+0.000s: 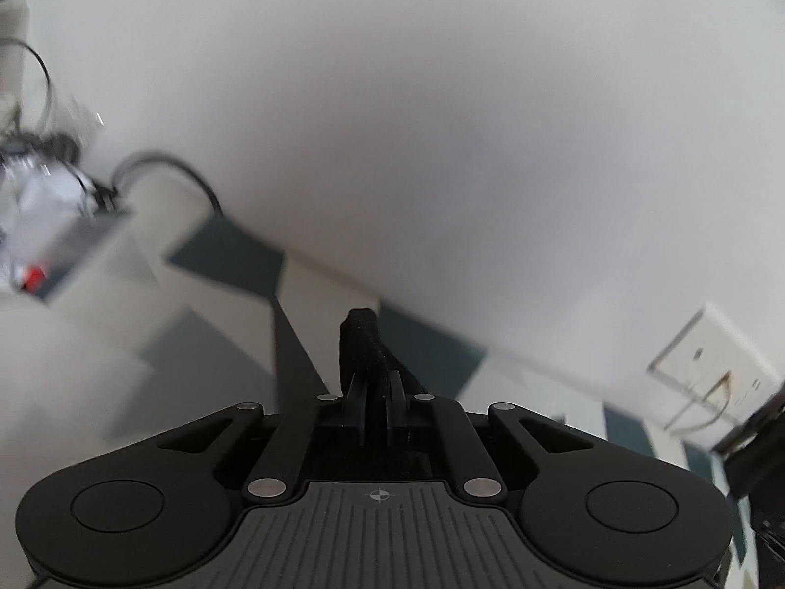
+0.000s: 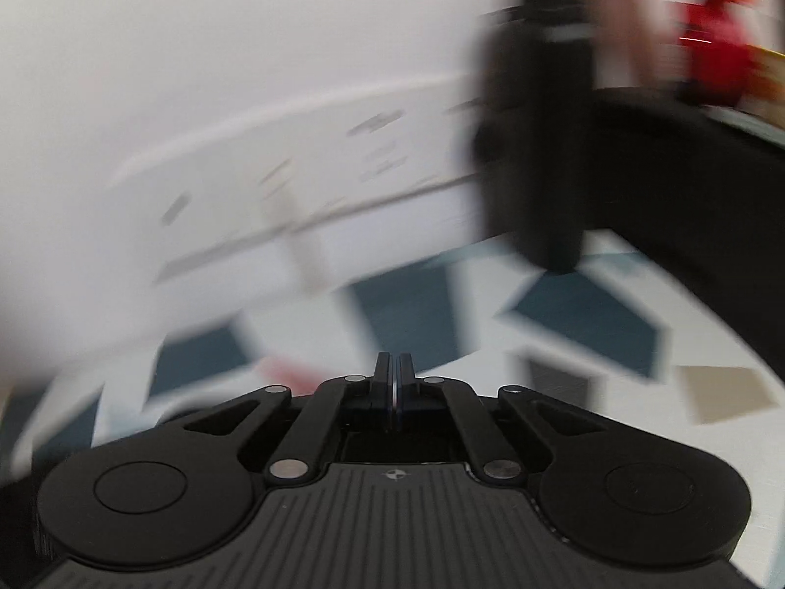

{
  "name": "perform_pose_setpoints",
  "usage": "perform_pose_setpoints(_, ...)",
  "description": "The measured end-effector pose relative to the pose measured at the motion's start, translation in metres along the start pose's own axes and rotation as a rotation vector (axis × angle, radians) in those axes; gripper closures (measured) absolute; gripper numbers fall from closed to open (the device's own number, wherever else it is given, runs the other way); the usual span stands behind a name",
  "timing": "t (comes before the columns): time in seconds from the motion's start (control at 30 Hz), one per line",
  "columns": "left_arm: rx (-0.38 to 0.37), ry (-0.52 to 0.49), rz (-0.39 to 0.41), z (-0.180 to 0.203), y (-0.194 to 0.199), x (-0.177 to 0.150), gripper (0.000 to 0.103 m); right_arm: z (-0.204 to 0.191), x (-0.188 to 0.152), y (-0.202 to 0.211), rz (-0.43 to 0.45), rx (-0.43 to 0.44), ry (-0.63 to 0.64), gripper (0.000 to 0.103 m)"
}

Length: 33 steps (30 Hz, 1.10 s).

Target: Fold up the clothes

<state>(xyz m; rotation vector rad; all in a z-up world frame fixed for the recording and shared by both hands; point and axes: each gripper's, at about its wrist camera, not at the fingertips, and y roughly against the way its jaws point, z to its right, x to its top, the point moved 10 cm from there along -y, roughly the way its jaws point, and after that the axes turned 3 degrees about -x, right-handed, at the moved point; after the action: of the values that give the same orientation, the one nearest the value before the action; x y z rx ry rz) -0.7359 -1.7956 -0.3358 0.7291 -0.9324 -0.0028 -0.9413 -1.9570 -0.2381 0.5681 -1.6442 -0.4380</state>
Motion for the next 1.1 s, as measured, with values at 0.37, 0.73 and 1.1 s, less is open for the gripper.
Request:
perform_pose_setpoints(0.37,0.118,0.071,-0.027,-0.065,0.093,-0.044,0.096,-0.021,-0.027,-0.002,-0.156,0.109,0.037,0.038)
perform_pose_setpoints(0.73,0.157,-0.023,-0.047,-0.052,0.128,-0.074,0.038,-0.02,-0.047,-0.027,-0.217,0.031,0.103,0.096)
perform_pose_setpoints(1.1,0.193,-0.032,-0.177,-0.031,0.092,-0.1,0.023,0.139,0.003,0.04,0.04,-0.398,-0.128,0.097)
